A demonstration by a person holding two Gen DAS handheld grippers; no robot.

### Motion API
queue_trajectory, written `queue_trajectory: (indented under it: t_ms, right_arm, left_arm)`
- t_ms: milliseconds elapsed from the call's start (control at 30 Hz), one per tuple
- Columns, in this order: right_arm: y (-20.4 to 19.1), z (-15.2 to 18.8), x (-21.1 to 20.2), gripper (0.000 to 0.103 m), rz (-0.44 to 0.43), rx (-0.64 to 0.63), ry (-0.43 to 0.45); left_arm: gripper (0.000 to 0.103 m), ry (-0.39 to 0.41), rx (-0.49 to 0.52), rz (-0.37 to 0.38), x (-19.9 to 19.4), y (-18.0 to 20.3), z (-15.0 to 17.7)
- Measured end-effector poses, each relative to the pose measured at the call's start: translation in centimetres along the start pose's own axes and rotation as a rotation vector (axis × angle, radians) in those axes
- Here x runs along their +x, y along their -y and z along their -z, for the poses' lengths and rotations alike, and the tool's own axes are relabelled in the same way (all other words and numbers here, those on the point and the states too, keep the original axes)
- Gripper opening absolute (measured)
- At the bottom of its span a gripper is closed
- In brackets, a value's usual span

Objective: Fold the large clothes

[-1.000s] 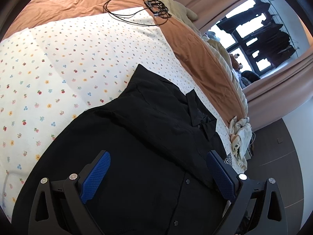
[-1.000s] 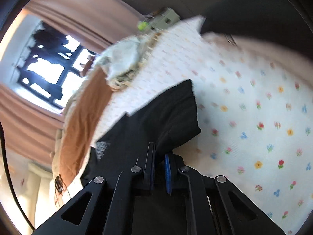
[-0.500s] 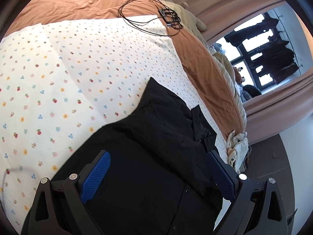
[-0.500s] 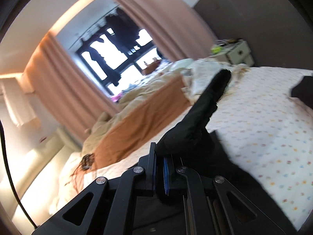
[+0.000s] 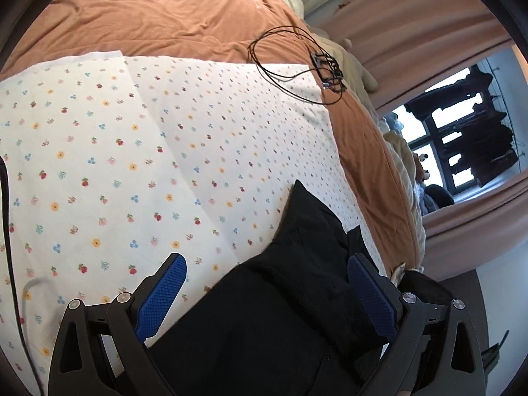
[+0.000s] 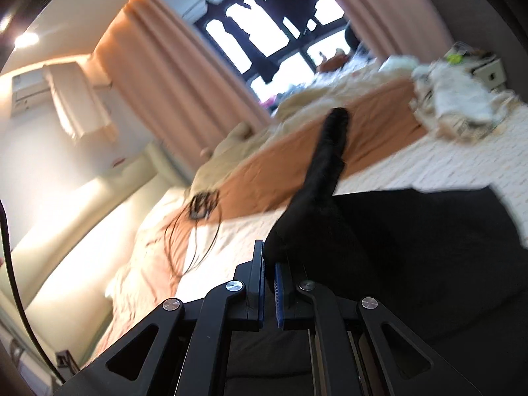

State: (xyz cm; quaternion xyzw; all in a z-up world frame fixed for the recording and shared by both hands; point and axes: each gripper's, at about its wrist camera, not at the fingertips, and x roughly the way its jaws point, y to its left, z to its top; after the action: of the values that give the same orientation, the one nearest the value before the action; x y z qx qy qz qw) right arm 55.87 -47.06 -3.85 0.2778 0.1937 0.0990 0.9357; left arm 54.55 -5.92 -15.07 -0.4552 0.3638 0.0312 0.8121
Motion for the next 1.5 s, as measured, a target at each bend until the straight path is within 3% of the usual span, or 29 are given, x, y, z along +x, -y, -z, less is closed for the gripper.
queue_trajectory:
  t_ms: [67,167,200,233,267,300,333,433,800,900,1033,1200,1500]
  right_arm:
    - [-0.2,1.5,2.1,0.007,-0.017,-0.004,-0.072]
    - [-1.2,4.2,6.5,0.014,0.029,-0.076,-0.287]
    - [-1.3,5.1,7.5,0.023,0.032,-0.093,-0.351]
    - [-1.0,5.5,7.7,0.039,0.028,-0.09,-0.369]
    - [-0.6,5.5,7.4,0.05,0.033,-0.08,-0.368]
    - [0.0,5.4,6.8,0.069,0.052,-0.068,-0.355]
    - [0.4,5.3,6.3,0.08,0.067,-0.06,-0.341]
    - [2.3,4.1,3.5,0.081,0.089,-0.017,-0.279]
    - [8.7,3.5,-3.5,0.081,0.265,0.088,-0.24]
    - [9.8,2.5,-5.9,0.082,0.259,0.124,-0.201]
    - [10.9,2.5,-8.5,0.103,0.263,0.141,-0.174]
    - [12.3,4.2,-11.1,0.103,0.275,0.182,-0.182]
    - [15.1,6.9,-18.1,0.103,0.279,0.269,-0.144]
  left_arm:
    - [0.098,0.008,-0.001,-0.01,-0.1,-0.3,-0.2]
    - [0.098,0.012,-0.007,-0.018,-0.2,-0.6,-0.4]
    - [0.098,0.011,-0.009,-0.019,-0.1,-0.6,-0.5]
    - [0.098,0.01,-0.009,-0.019,-0.1,-0.7,-0.4]
    - [0.098,0.009,-0.006,-0.02,-0.1,-0.7,-0.4]
    - [0.098,0.009,-0.004,-0.02,-0.1,-0.6,-0.3]
    - [0.098,0.009,-0.006,-0.018,-0.1,-0.6,-0.3]
    - [0.098,0.004,-0.002,-0.011,-0.1,-0.4,-0.1]
    - [0.098,-0.034,0.137,0.015,-0.2,3.4,2.2]
    - [0.098,-0.035,0.185,0.034,-0.8,4.5,3.1]
    - [0.098,-0.018,0.23,0.048,-2.1,5.5,4.1]
    - [0.098,0.007,0.299,0.06,-4.2,5.6,5.3]
    - [0.098,-0.06,0.423,0.04,-8.0,2.3,8.4]
